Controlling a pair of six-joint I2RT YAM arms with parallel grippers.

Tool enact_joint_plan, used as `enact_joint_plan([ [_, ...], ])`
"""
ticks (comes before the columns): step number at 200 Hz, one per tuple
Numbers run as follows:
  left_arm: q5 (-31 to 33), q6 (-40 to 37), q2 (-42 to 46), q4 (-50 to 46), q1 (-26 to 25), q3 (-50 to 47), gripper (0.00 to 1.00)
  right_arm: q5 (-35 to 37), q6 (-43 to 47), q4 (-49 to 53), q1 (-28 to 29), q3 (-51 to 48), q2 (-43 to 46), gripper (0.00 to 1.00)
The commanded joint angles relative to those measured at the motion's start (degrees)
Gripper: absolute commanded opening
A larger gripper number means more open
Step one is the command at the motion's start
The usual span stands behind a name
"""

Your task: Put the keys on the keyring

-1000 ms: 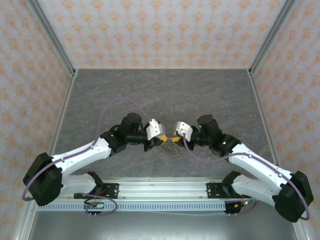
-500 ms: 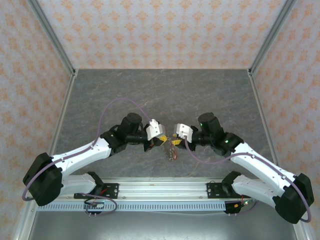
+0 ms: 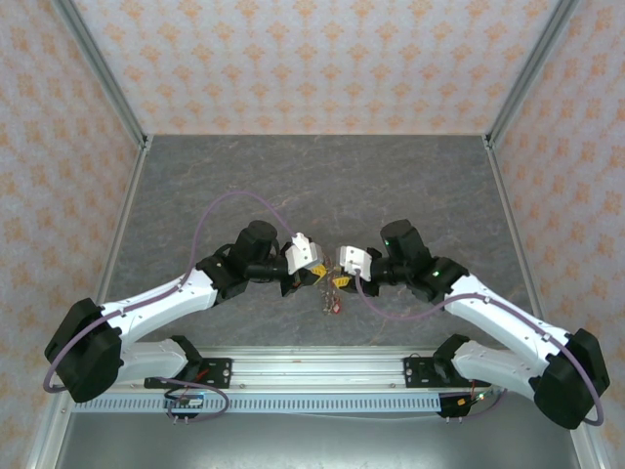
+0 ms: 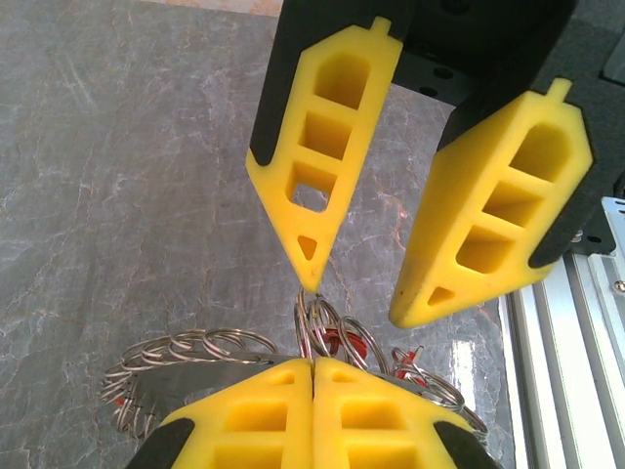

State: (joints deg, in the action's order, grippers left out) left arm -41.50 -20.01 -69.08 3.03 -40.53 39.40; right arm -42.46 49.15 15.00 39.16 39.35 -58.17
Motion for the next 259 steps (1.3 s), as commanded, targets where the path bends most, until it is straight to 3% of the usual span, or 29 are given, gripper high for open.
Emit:
enact_joint_plan([
  [1, 0.04, -0.54, 0.88, 1.32, -0.38, 2.26, 0.0, -0.83, 1.07, -2.08, 0.81, 0.55, -0.77, 0.3],
  [64, 2.16, 0.81, 0.92, 2.3, -0.42, 1.74, 0.0, 0.61, 1.01, -1.02, 2.23, 0.01, -0.99, 0.21],
  [150, 3.55, 1.89, 0.4, 3.21, -0.42, 1.65, 0.0, -2.32, -2.56, 2.49, 4.23, -0.47, 1.63, 0.21],
  [200, 4.03, 1.46, 0.96, 2.69, -0.34, 1.48, 0.0, 8.12, -9.42, -4.15, 4.37, -3.96, 3.67, 0.28],
  [259, 3.78, 0.86, 1.14, 2.26, -0.42, 1.65, 0.0, 12.74, -15.45, -13.97, 4.35, -7.98, 5.1, 0.34],
])
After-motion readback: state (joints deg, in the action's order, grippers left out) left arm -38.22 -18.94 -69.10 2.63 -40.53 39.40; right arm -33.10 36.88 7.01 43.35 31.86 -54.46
